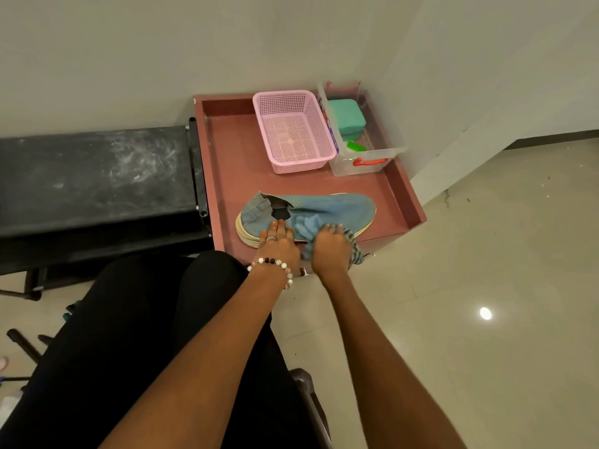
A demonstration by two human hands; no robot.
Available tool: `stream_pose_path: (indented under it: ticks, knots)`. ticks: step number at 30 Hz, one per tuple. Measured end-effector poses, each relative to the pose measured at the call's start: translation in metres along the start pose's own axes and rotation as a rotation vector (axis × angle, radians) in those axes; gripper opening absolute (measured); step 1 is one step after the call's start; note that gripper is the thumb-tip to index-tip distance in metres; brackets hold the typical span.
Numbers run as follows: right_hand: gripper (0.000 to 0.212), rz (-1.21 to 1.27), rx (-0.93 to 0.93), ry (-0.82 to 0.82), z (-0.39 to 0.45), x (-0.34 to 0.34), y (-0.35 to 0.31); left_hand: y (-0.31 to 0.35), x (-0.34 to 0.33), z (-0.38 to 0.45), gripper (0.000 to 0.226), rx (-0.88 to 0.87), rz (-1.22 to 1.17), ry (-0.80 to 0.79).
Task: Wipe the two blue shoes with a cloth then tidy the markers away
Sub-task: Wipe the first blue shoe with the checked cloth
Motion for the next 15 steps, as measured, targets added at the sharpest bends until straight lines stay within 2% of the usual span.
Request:
stream_pose_path:
  ticks: [2, 4, 5, 7, 9, 13, 15]
  knots:
    - [0.036, 0.236, 0.016, 0.037, -0.010, 0.003, -0.015, 0.001, 0.001, -0.001, 0.068, -0.021, 0.029, -0.004]
    - [0.041, 0.549, -0.011, 0.000, -0.018, 0.007, -0.012, 0.002, 0.000, -0.005, 0.068, -0.026, 0.049, -0.007]
    - [0.045, 0.772, -0.089, -0.073, -0.019, 0.008, -0.003, 0.003, -0.002, -0.007, 0.068, -0.024, 0.047, -0.006]
    - [0.044, 1.297, -0.383, -0.275, -0.027, 0.008, 0.019, 0.004, -0.005, -0.008, 0.066, -0.020, 0.018, 0.010]
    - [0.034, 1.613, -0.662, -0.394, -0.040, 0.009, 0.039, 0.001, -0.004, -0.007, 0.063, -0.029, -0.021, 0.041]
    - [0.023, 1.947, -1.010, -0.308, -0.067, 0.007, 0.073, -0.001, 0.003, -0.007, 0.074, -0.093, -0.034, 0.082]
    - [0.021, 2.107, -1.143, -0.241, -0.078, 0.003, 0.084, -0.002, 0.006, -0.007, 0.071, -0.086, -0.018, 0.106]
Point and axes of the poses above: each hand's wrist, its own z-axis towards the middle knuckle, its own x-axis out of the back of the hand, y = z × x, the point moved 10 cm from there along z, towards the middle knuckle, and after that the axes turned 13 degrees about y, right-handed, at the moved point
